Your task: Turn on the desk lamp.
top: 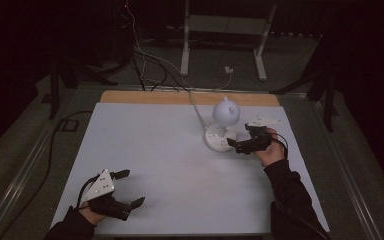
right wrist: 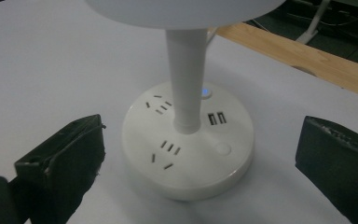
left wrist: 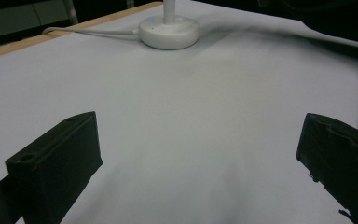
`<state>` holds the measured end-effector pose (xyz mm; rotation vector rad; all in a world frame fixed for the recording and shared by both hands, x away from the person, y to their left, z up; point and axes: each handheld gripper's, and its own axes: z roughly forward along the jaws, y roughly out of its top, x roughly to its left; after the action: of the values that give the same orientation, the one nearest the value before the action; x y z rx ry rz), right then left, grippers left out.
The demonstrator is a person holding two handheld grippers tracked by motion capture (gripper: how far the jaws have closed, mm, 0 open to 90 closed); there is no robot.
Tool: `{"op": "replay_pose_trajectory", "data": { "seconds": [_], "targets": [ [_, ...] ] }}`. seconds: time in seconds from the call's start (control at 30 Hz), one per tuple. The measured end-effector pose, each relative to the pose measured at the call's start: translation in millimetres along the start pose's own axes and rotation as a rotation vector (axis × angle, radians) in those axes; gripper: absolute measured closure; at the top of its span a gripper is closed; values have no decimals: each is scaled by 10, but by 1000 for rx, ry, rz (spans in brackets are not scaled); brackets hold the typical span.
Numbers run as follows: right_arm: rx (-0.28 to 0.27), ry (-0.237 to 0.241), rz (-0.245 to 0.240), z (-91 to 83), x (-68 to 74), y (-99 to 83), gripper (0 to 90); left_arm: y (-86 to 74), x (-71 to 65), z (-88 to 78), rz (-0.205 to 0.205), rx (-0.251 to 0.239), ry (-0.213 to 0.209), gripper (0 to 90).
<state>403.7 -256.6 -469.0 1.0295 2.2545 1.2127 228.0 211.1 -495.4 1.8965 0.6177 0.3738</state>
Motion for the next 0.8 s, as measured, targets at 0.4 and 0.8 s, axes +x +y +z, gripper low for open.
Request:
{"op": "replay_pose_trajectory", "data": {
  "seconds": [0.4,0.8],
  "targets": [
    [13,-27,15,142,-82,-25,158,-2,1,3,-2,2,-1,3],
    [8,-45,61,222,-109,-51,261,-3,2,5,-4,10,-2,2]
  ]
}}
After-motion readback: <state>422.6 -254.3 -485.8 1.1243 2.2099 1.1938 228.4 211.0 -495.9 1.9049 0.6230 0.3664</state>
